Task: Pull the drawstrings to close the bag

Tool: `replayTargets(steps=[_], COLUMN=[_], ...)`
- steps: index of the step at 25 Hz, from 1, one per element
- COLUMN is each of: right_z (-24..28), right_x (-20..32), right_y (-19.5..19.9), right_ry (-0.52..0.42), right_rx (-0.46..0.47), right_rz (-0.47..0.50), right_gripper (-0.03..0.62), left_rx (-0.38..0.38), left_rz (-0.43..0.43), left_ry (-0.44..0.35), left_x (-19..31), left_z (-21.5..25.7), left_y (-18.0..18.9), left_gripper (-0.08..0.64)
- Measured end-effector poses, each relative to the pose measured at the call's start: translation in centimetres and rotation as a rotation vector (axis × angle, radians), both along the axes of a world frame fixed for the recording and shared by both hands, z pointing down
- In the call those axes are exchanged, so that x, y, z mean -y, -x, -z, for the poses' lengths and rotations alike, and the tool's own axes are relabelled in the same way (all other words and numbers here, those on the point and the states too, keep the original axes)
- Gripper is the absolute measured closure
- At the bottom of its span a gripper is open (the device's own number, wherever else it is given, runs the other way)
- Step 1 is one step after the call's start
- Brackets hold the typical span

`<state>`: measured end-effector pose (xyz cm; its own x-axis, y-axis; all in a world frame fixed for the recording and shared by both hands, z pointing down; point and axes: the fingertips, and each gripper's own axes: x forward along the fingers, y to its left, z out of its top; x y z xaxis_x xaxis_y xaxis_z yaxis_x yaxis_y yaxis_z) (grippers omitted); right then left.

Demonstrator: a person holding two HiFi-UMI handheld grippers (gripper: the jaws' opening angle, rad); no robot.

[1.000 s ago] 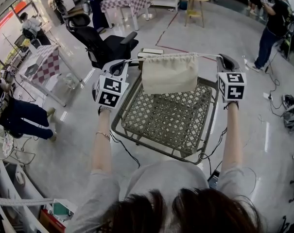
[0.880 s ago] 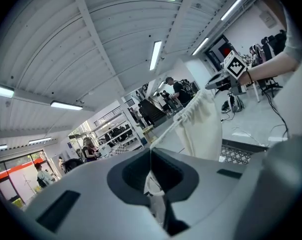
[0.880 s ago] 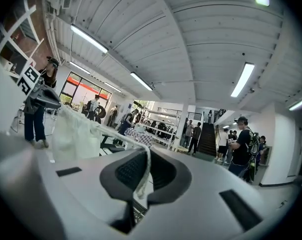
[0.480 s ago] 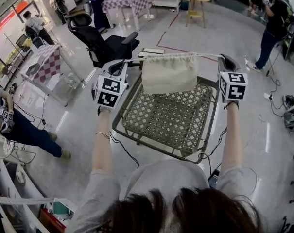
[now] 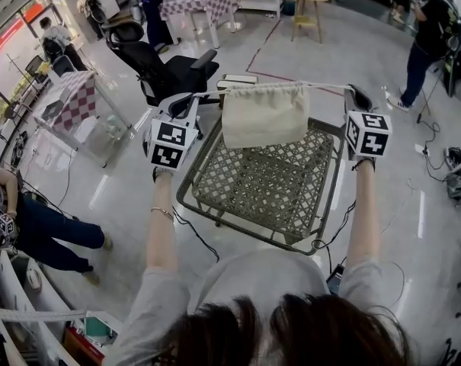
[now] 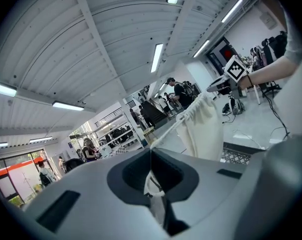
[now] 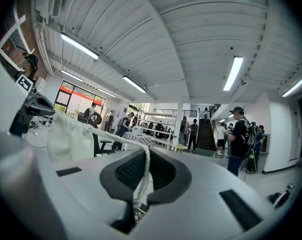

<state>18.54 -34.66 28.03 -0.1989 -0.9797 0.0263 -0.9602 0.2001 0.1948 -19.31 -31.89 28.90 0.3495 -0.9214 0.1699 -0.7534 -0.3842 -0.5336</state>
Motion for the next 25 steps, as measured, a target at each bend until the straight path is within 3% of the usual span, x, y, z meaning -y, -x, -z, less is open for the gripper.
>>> replayTargets(steps=[12, 25], right_z=[0.5, 0.1], right_x=[-0.6, -0.6], right_y=[-1.2, -2.2], right_ry=[-0.016, -0.023], right_rx=[0.11, 0.191], right_rz=[-0.016, -0.029], right_gripper=[0.569, 0.569], left_rx=[-0.171, -0.271], left_rz=[0.025, 0.033], left_ry=[-0.025, -0.067], left_x=[-0.8, -1.8], left_z=[0.9, 1.5], left_y=[0.4, 1.0], left_gripper=[0.534, 0.534])
